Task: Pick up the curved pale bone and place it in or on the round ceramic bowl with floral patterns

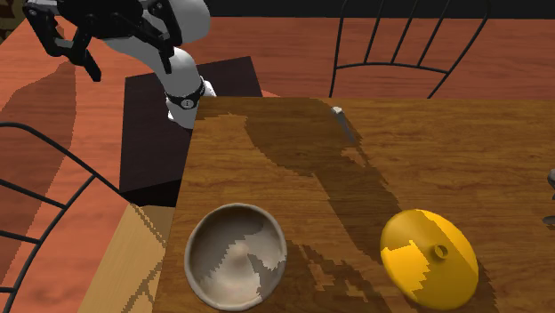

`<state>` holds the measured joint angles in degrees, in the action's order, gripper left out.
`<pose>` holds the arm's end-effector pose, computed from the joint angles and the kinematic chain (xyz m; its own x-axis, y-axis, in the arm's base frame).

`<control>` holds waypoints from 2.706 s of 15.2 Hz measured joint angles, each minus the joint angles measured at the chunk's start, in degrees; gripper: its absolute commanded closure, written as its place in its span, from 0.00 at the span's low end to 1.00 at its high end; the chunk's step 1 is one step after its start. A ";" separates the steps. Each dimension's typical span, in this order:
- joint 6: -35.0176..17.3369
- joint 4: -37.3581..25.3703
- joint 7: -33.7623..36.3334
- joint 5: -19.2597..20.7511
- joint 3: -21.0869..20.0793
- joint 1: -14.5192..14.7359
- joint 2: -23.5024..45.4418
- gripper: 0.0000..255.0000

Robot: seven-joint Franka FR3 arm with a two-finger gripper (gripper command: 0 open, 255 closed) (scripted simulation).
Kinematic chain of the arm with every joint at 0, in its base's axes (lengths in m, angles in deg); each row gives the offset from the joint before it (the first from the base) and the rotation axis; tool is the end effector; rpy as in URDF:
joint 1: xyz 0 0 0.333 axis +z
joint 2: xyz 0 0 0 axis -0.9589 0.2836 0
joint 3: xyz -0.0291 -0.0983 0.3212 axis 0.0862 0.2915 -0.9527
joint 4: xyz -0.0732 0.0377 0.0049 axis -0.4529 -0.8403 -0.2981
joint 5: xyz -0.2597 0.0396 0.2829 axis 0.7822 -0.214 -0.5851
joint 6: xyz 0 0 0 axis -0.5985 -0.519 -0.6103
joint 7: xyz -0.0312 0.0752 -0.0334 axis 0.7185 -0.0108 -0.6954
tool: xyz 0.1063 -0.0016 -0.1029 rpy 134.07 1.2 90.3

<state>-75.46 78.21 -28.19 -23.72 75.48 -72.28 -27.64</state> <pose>0.2824 0.0178 0.5732 0.9996 0.0260 0.0130 0.0245 -0.9946 0.1009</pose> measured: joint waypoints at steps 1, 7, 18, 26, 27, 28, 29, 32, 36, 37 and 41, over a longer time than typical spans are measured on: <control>0.00 0.00 0.00 0.00 0.00 0.00 0.00 0.00; -5.15 1.93 3.58 -4.10 -4.85 3.14 1.67 0.00; -17.77 2.63 10.43 -10.54 -15.55 8.92 9.08 0.00; -26.79 -2.04 16.45 -11.36 -24.57 11.09 19.10 0.00; -27.92 -2.85 17.15 -10.99 -25.59 11.03 20.70 0.00; -28.80 -2.66 17.59 -10.97 -26.17 11.16 21.20 0.00; -29.52 -2.29 17.77 -10.96 -26.46 11.24 21.46 0.00; -32.04 -0.69 18.05 -10.82 -27.02 11.18 22.34 0.00; -34.60 0.73 18.44 -10.49 -27.60 10.96 23.52 0.00; -34.77 0.82 18.48 -10.47 -27.65 10.95 23.60 0.00; -34.89 0.95 18.46 -10.49 -27.65 10.96 23.58 0.00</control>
<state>-110.35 79.15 -9.73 -34.21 47.83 -61.31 -4.06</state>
